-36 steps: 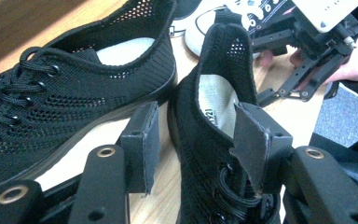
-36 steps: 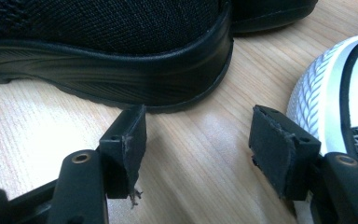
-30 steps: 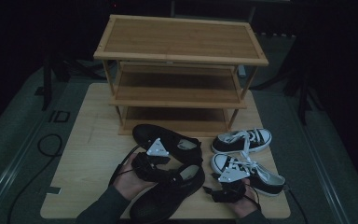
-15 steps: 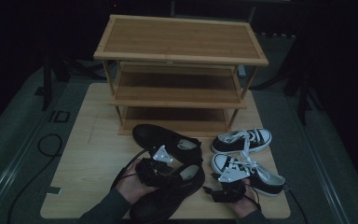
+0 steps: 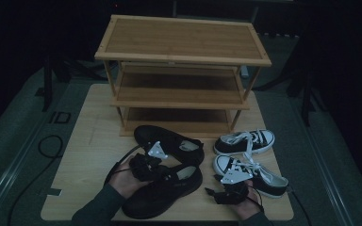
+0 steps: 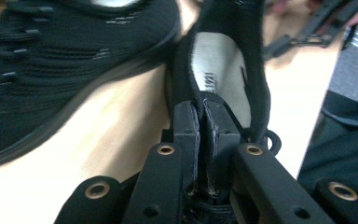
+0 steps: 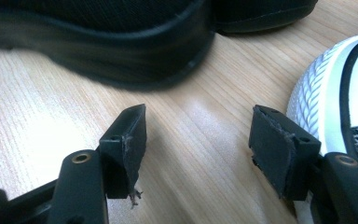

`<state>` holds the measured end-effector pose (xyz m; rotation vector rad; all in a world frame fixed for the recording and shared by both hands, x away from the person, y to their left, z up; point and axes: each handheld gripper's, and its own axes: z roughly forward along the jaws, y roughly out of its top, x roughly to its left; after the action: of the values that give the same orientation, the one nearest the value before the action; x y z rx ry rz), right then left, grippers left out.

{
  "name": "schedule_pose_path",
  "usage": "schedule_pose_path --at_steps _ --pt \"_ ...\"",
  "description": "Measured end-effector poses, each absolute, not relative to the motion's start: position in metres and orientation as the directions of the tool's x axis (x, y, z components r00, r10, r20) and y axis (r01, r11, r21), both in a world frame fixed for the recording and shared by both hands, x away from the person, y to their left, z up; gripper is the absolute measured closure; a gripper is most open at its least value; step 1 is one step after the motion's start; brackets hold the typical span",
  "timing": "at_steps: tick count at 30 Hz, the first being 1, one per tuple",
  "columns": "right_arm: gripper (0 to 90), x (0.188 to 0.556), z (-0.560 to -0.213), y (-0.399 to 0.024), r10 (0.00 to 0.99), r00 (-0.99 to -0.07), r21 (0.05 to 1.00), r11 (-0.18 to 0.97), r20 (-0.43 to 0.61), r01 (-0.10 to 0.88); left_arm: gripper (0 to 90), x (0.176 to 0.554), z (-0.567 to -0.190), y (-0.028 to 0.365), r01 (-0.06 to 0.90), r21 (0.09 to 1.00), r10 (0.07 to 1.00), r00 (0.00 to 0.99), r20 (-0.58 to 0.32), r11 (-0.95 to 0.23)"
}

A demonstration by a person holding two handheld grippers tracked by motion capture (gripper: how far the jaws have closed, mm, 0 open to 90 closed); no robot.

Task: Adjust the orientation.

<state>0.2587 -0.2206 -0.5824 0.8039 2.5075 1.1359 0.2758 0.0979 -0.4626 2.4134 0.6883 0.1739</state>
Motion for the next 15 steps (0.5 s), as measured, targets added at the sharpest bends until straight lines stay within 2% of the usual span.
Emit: schedule_pose_path --at_steps 8,15 --pt "36.3 0.259 -0.582 -0.221 0.588 -0.808 0.756 0.537 -0.019 0.374 84.8 0.303 -0.457 0.120 0.474 0.613 0.609 0.793 0.015 -0.632" --pt "36.4 0.259 -0.582 -0.221 0.588 -0.809 0.756 0.538 -0.018 0.374 84.7 0.317 -0.461 0.115 0.480 0.621 0.638 0.768 0.044 -0.620"
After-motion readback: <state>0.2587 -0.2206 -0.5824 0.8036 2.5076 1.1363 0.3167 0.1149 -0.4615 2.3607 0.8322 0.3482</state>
